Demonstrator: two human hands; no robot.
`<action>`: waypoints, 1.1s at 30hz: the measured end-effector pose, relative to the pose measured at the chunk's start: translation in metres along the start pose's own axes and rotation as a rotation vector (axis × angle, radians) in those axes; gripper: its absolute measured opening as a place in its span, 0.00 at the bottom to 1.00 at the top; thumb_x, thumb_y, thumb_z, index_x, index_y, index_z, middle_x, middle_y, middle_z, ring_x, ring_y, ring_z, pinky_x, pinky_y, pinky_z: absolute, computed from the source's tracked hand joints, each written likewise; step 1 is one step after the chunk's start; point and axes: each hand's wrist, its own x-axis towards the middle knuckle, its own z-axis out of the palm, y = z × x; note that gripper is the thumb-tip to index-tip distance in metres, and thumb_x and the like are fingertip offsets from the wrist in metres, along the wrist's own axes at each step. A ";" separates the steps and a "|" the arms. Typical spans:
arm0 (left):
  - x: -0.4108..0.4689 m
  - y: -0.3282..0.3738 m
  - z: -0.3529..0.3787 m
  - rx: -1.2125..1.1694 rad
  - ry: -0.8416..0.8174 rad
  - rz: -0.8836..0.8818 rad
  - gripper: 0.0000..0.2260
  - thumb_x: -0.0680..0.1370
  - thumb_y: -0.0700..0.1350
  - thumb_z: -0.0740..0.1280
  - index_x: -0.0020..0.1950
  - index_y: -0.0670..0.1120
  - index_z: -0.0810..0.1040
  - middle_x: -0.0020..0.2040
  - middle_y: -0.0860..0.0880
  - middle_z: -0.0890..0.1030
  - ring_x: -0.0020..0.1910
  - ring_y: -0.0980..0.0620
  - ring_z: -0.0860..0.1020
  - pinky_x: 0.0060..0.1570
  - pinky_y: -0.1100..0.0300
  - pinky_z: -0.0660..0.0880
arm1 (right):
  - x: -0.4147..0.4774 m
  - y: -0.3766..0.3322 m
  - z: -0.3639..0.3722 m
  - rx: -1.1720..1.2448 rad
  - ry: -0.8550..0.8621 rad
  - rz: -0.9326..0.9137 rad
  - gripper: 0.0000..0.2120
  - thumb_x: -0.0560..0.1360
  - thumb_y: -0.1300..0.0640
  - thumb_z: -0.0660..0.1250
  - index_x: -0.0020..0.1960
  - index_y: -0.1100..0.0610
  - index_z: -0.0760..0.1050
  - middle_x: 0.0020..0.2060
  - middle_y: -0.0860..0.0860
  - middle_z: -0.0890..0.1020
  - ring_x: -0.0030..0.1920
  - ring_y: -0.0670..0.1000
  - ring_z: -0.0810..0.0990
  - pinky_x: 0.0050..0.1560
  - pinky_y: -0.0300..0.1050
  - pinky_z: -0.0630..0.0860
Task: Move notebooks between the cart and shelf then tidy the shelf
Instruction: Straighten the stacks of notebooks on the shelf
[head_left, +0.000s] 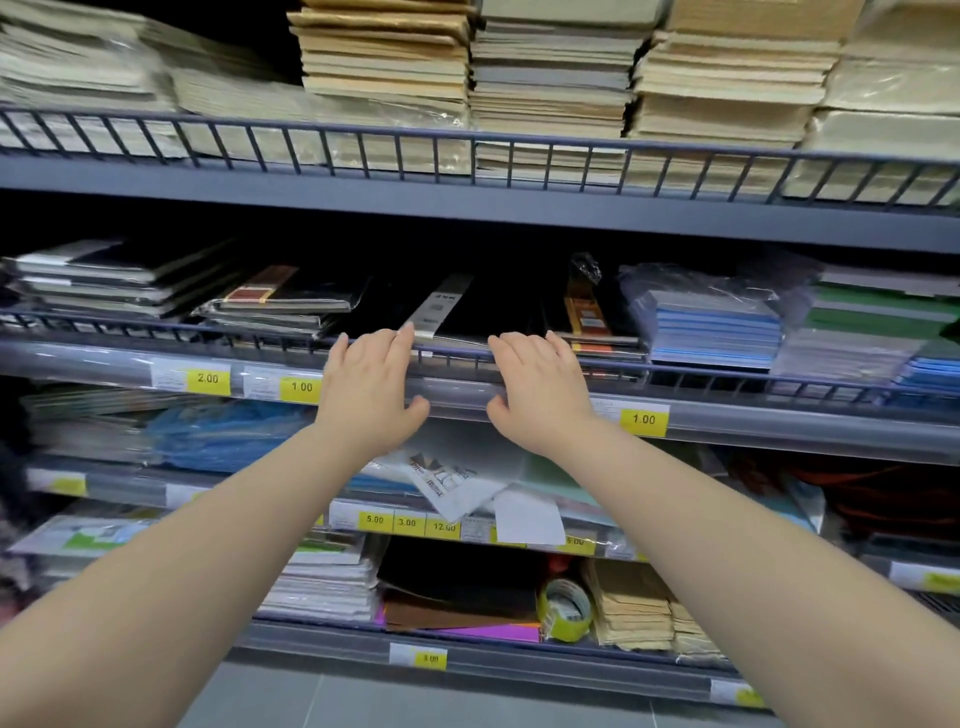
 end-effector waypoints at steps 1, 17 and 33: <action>0.001 -0.001 0.000 -0.001 0.017 -0.004 0.34 0.74 0.55 0.64 0.77 0.45 0.57 0.69 0.47 0.68 0.69 0.46 0.66 0.73 0.45 0.52 | 0.001 0.001 -0.001 -0.003 0.000 -0.009 0.30 0.75 0.53 0.60 0.75 0.57 0.59 0.71 0.52 0.66 0.71 0.53 0.64 0.75 0.50 0.46; 0.021 -0.005 -0.012 0.047 -0.117 -0.002 0.30 0.74 0.55 0.64 0.74 0.51 0.60 0.69 0.46 0.67 0.66 0.43 0.70 0.72 0.40 0.52 | 0.009 -0.011 -0.011 -0.024 -0.067 0.067 0.23 0.73 0.50 0.61 0.66 0.58 0.68 0.60 0.54 0.74 0.58 0.58 0.74 0.63 0.50 0.64; 0.031 0.018 -0.019 -0.066 -0.187 -0.309 0.27 0.69 0.51 0.67 0.66 0.51 0.64 0.56 0.44 0.74 0.58 0.42 0.69 0.52 0.50 0.62 | 0.021 -0.038 -0.010 -0.128 -0.212 0.314 0.36 0.71 0.40 0.66 0.69 0.59 0.58 0.57 0.58 0.74 0.59 0.60 0.72 0.62 0.53 0.62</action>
